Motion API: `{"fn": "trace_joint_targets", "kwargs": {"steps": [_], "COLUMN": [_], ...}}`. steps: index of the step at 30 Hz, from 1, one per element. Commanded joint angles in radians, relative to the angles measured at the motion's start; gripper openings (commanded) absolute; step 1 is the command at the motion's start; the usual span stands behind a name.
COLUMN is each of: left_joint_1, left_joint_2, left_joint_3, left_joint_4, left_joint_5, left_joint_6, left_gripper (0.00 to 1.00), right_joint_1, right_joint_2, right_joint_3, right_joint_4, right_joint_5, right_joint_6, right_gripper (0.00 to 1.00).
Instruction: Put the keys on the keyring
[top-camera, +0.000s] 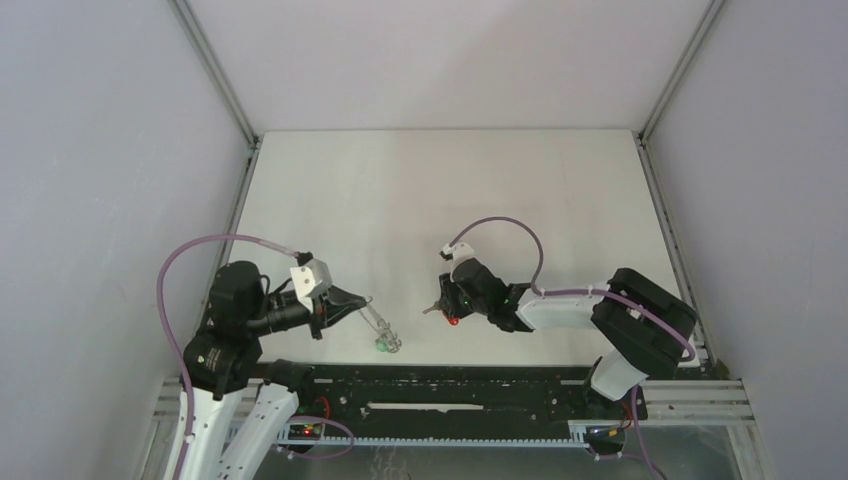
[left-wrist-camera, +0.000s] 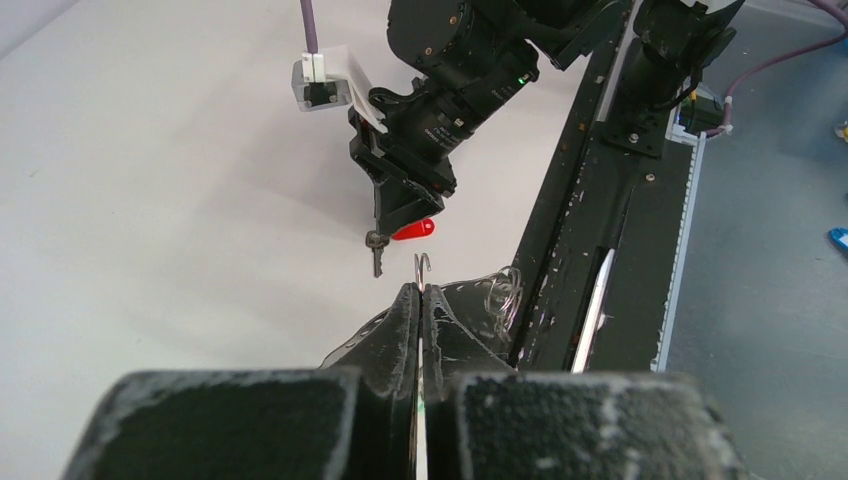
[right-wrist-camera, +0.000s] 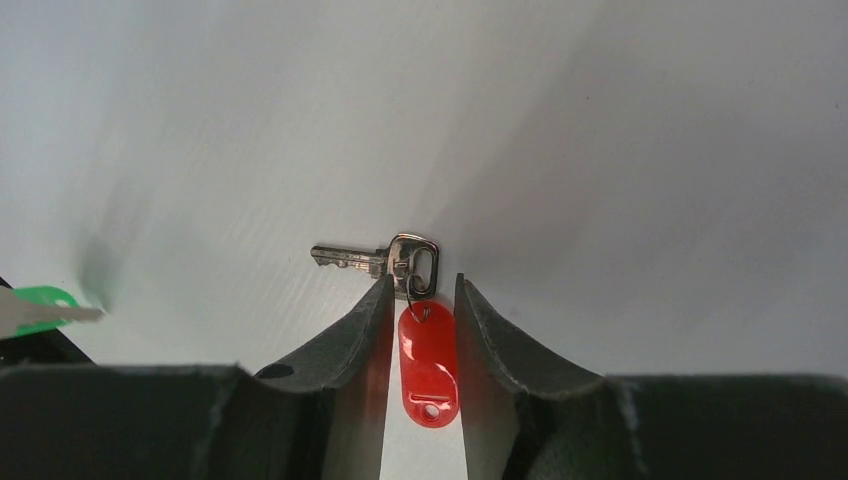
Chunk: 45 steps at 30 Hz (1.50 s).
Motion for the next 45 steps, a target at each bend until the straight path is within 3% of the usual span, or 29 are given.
{"fn": "trace_joint_targets", "kwargs": {"steps": [1, 7, 13, 20, 24, 27, 32, 38, 43, 45], "left_joint_1": [0.007, 0.007, 0.007, 0.007, 0.007, 0.007, 0.007, 0.006, -0.009, -0.021], "left_joint_2": [-0.001, -0.004, -0.007, -0.008, -0.006, -0.002, 0.010, 0.033, 0.054, 0.056], "left_joint_3": [-0.011, -0.012, -0.012, -0.017, -0.017, -0.018, -0.020, -0.016, -0.006, -0.005], "left_joint_4": [0.051, 0.058, 0.063, 0.074, 0.074, 0.076, 0.077, 0.058, 0.054, 0.055], "left_joint_5": [0.003, 0.003, 0.003, 0.004, 0.006, 0.004, -0.008, -0.012, -0.008, -0.015], "left_joint_6": [-0.023, -0.029, -0.033, -0.042, -0.043, -0.045, -0.044, -0.007, 0.004, 0.008], "left_gripper": [0.00, 0.00, 0.00, 0.00, 0.00, 0.00, 0.00, 0.00, 0.00, 0.00], "right_joint_1": [0.010, 0.013, 0.016, 0.016, 0.015, 0.016, 0.020, 0.034, 0.106, 0.147], "right_joint_2": [0.008, 0.008, 0.013, 0.015, 0.005, -0.024, -0.145, -0.392, -0.549, -0.576], "right_joint_3": [-0.008, -0.010, -0.010, -0.010, -0.008, -0.010, -0.008, 0.028, 0.036, 0.052], "right_joint_4": [0.014, 0.012, 0.009, 0.000, -0.006, -0.012, -0.050, -0.177, -0.180, -0.194], "right_joint_5": [0.007, 0.013, 0.015, 0.021, 0.023, 0.027, -0.036, -0.296, -0.424, -0.410], "right_joint_6": [-0.011, -0.014, -0.020, -0.026, -0.032, -0.041, -0.091, -0.183, -0.269, -0.306], "right_gripper": [0.36, 0.33, 0.21, 0.16, 0.00, 0.00, 0.00, 0.00, 0.00, 0.00]}}
